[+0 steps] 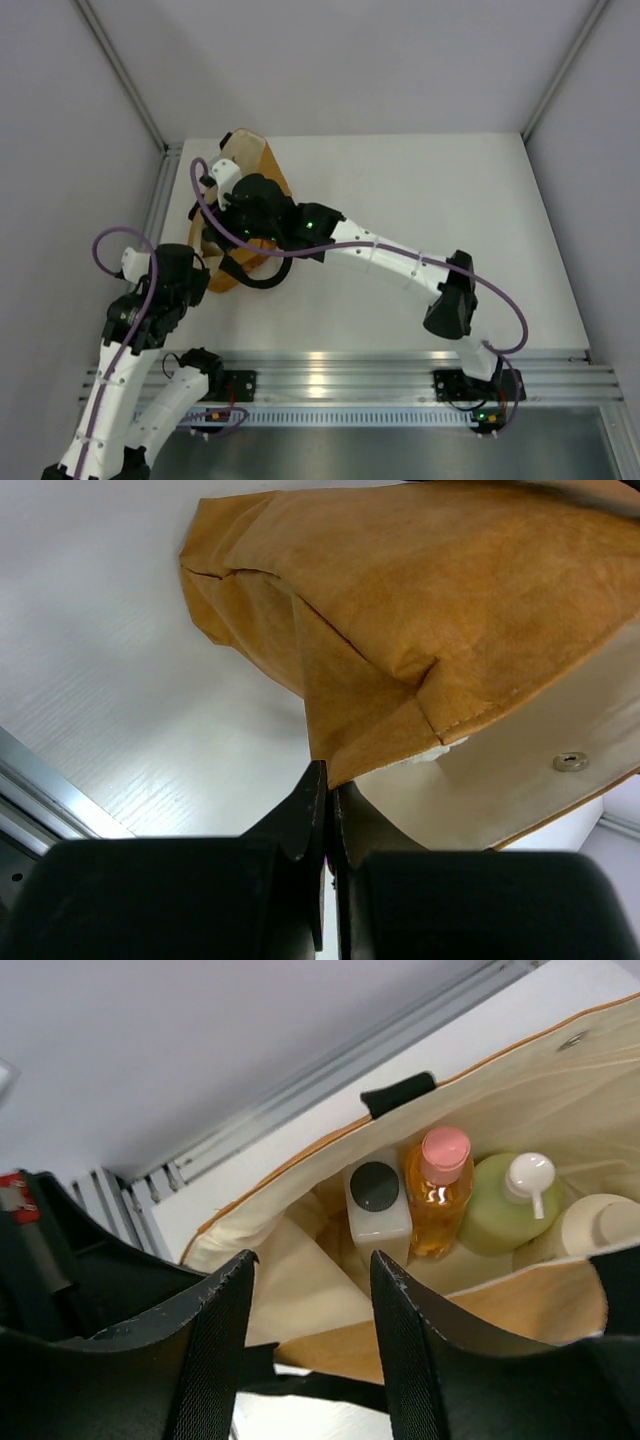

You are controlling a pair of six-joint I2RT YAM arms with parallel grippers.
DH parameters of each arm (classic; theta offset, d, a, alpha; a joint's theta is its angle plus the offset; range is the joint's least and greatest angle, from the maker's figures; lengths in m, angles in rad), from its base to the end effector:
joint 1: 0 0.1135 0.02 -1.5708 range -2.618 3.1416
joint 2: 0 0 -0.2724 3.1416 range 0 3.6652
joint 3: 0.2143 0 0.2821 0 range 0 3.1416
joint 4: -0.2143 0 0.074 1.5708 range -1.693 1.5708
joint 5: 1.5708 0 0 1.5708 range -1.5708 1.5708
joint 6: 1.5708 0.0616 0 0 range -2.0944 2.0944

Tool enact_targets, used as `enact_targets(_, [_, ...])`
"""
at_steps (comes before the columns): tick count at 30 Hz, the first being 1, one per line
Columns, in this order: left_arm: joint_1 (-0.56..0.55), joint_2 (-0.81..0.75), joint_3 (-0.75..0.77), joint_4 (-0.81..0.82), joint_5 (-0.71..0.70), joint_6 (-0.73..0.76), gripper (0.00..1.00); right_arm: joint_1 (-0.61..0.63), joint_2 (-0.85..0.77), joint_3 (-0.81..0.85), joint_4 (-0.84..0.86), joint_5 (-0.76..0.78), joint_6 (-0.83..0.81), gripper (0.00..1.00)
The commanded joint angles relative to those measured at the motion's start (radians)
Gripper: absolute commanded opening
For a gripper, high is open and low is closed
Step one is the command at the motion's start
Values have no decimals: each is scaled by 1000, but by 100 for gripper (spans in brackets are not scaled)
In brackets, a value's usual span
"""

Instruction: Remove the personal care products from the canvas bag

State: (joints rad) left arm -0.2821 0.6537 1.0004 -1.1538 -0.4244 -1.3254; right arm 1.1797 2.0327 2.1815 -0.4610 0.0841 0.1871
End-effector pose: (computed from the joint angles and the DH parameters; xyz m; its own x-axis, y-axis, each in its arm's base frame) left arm 0.1344 -0.0126 0.3352 -0.1493 -0.8771 -0.4565 -0.6778 0.4269 -0.5986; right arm 0.2083 0.4917 0.4160 -0.2807 -0.1946 -0.9399 -0.8534 0.4987 0.1517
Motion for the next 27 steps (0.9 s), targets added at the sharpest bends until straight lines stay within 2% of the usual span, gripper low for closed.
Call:
enact_targets(1, [-2,-6,-37,-64,-4,-44,0,-3,75,37,36,-41,-64,48])
enact_targets(7, [-2,-29,-57,-66,-27,-51,0,0,133,-9,39,-50,-17,47])
enact_targets(17, [-2,-19,-66,-67,-47,-44,0,-17,238,23,88,-63,2,52])
enact_targets(27, [-2,-85,-62,-84,-54,-98,0,-55,238,54,186,31,15,53])
